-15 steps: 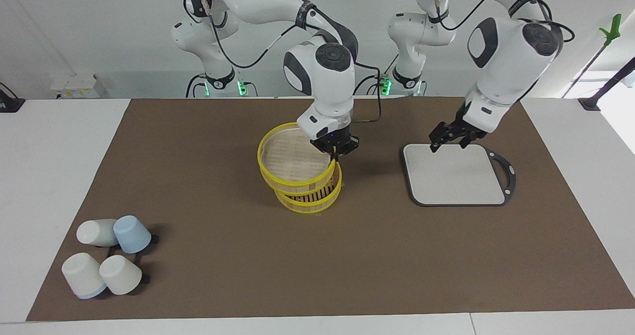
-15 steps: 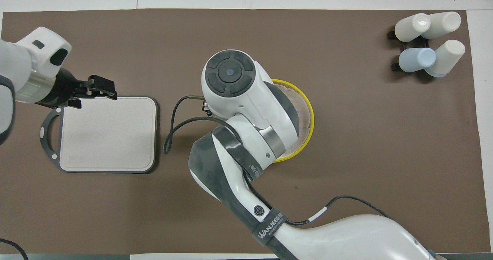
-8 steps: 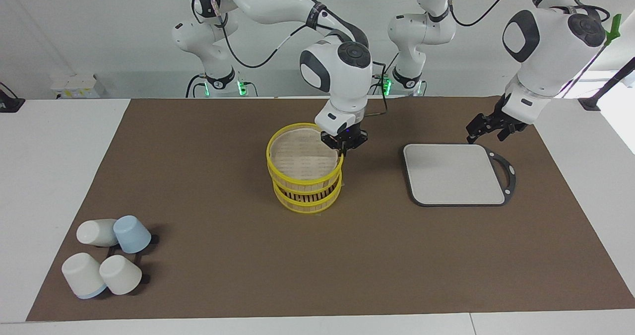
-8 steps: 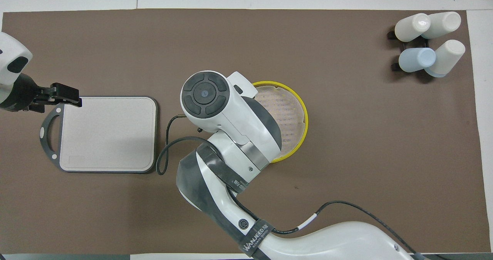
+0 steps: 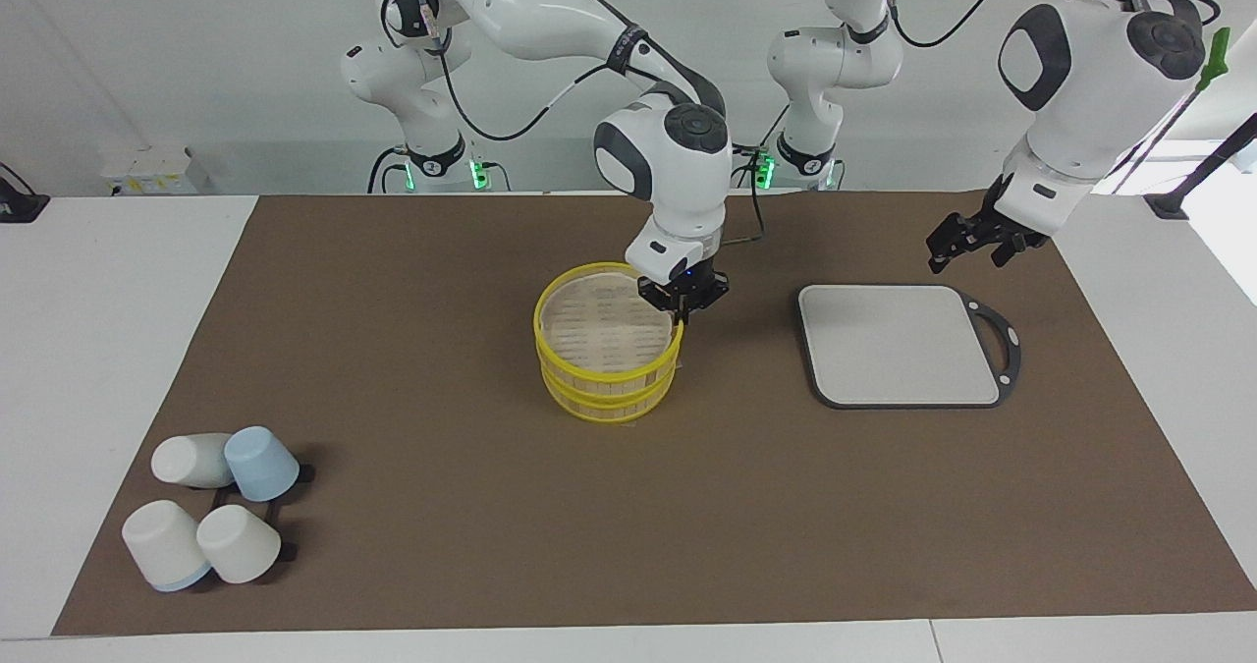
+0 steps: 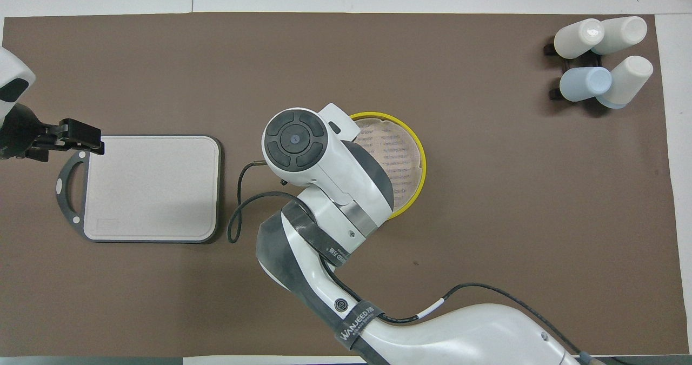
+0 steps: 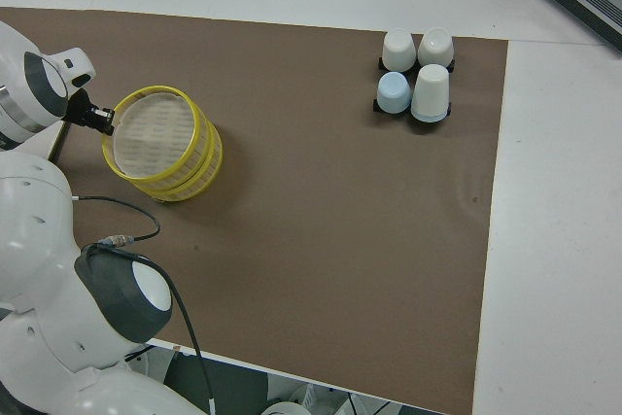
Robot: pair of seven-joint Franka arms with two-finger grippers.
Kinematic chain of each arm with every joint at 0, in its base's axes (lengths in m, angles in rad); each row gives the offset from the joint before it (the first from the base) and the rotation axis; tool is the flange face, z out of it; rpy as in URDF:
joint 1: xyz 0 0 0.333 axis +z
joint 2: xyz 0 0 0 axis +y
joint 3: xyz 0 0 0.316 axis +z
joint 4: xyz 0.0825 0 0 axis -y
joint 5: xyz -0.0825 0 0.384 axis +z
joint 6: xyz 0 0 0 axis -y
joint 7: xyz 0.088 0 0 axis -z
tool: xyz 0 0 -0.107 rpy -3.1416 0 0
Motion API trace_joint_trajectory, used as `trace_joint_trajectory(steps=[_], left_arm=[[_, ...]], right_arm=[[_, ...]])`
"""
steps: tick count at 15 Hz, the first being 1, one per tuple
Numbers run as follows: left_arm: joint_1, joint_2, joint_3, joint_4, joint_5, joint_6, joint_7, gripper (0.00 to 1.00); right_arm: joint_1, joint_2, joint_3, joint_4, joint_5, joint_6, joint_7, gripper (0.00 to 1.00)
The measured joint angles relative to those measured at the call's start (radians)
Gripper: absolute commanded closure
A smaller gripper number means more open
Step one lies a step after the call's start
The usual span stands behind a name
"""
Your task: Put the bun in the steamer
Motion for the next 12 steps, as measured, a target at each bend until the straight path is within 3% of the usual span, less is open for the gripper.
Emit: trace_joint_trajectory(steps=[6,12], left_arm=[[-0.002,-0.011,-0.012,0.110,0.002,-0.161,0.000,0.00],[-0.003,-0.015,-0.019,0.115,0.003,-0.184,0.045,0.00]], right_arm=[[-0.008,-0.006,-0.001,-0.021,0.002,0.043,0.000,1.00],[-0.023,-0.012,-0.002,-0.034,0.017,0.052,-0.006,1.00]])
